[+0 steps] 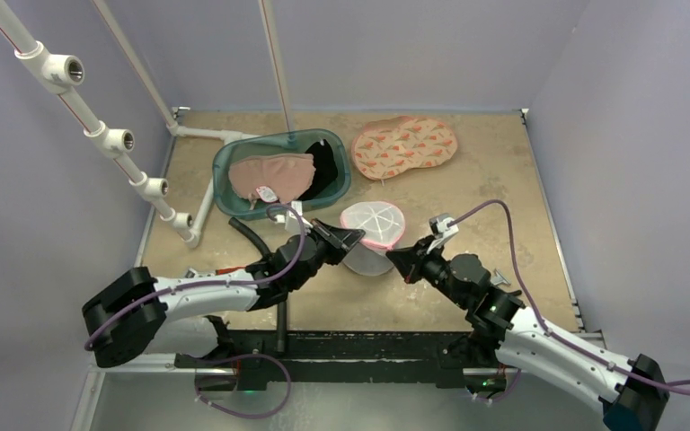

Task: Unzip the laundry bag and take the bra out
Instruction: Unzip the laundry bag at the center of the board.

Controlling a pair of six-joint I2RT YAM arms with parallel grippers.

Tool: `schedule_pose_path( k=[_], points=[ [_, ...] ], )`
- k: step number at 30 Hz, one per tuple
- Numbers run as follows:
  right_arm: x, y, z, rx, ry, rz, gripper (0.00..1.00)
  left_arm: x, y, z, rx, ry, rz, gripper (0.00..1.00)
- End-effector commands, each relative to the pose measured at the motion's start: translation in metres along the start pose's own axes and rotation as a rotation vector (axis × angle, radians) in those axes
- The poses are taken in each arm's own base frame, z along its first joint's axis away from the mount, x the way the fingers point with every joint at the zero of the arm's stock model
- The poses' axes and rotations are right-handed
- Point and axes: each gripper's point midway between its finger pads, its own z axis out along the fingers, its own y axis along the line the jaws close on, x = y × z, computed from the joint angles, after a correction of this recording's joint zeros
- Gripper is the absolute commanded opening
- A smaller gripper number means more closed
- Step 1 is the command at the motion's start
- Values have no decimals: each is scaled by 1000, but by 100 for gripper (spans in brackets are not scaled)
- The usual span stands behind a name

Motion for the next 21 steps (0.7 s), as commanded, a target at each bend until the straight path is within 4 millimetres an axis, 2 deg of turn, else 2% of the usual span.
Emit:
schedule_pose_path(
  k=[1, 8, 10, 12, 15, 18, 21],
  points=[
    [-10, -8, -1, 71, -21, 36, 0, -16, -6, -6, 32, 34, 109, 0],
    [-9, -39, -5, 242, -70, 115, 0, -19, -14, -15, 91, 140, 240, 0],
    [-11, -42, -7, 256, -90, 127, 0, -21, -18, -16, 114, 181, 269, 0],
    [-24, -35, -10, 217, -134, 100, 0, -22, -27, -17, 156, 231, 315, 0],
    [-44, -11, -14, 89, -185, 41, 0, -22, -45, -12, 219, 330, 430, 0],
    [-50, 10, -16, -12, -177, -13, 0, -14, -73, -10, 318, 429, 559, 0],
    [-45, 21, -15, -79, -150, -40, 0, -14, -82, -5, 340, 446, 660, 0]
  ],
)
